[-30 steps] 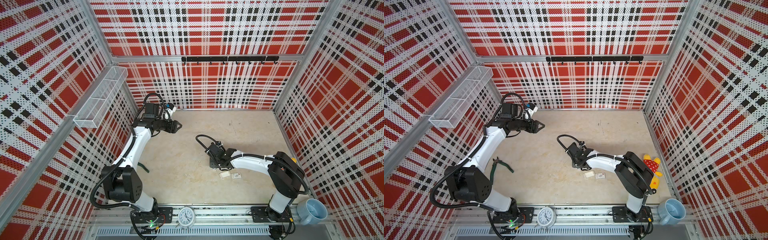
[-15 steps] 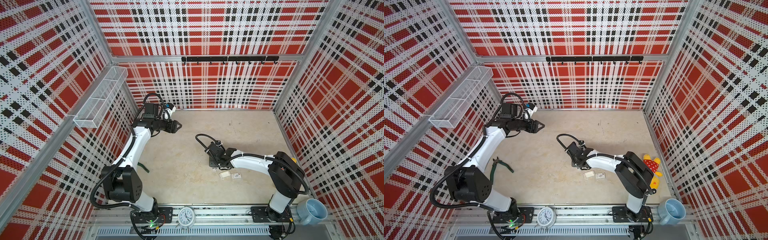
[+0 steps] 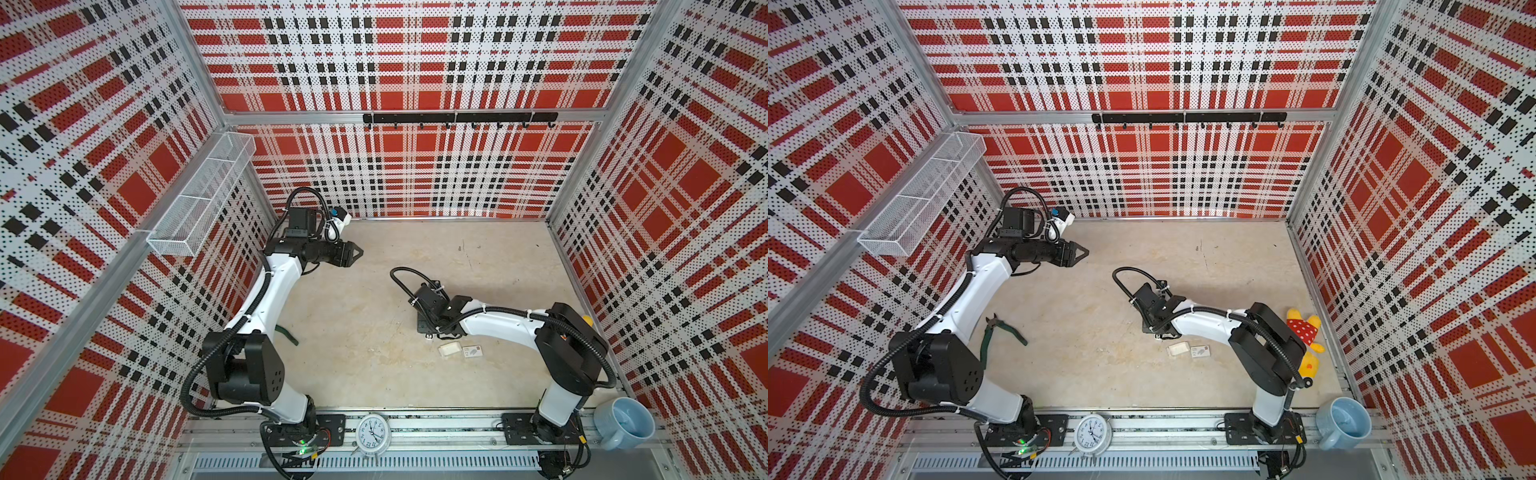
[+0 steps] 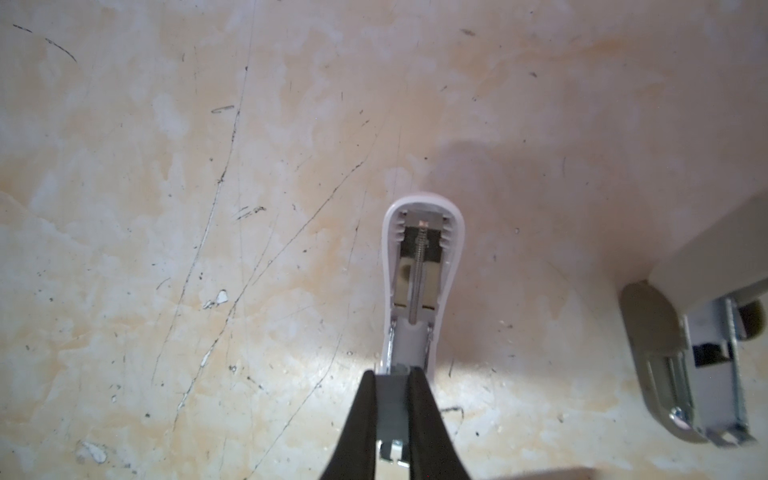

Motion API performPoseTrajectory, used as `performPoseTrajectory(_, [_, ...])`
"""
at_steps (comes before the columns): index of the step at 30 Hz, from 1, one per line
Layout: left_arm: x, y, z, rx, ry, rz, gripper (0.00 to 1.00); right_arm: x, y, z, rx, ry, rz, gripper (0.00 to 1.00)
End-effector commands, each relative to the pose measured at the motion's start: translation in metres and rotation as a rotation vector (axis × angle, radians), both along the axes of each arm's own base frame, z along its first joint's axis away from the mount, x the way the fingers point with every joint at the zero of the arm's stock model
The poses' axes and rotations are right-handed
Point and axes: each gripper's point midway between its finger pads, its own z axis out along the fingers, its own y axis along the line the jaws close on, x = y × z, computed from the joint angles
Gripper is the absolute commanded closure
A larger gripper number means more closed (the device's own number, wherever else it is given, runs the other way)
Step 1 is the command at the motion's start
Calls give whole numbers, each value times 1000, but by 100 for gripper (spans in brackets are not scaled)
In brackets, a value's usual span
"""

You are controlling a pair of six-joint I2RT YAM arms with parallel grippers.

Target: Load the staples into the stapler

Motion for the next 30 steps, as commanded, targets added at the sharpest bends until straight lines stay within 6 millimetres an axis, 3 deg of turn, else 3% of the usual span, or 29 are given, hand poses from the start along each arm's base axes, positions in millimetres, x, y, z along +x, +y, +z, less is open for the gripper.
performPoseTrajectory(1, [1,2,3,-19,-10,7,35,4,2,-5,8,-6,-15,86])
performPoseTrajectory(30, [1,3,0,-26,-5,7,35,-2,-8,-15,-35,12,-20,87])
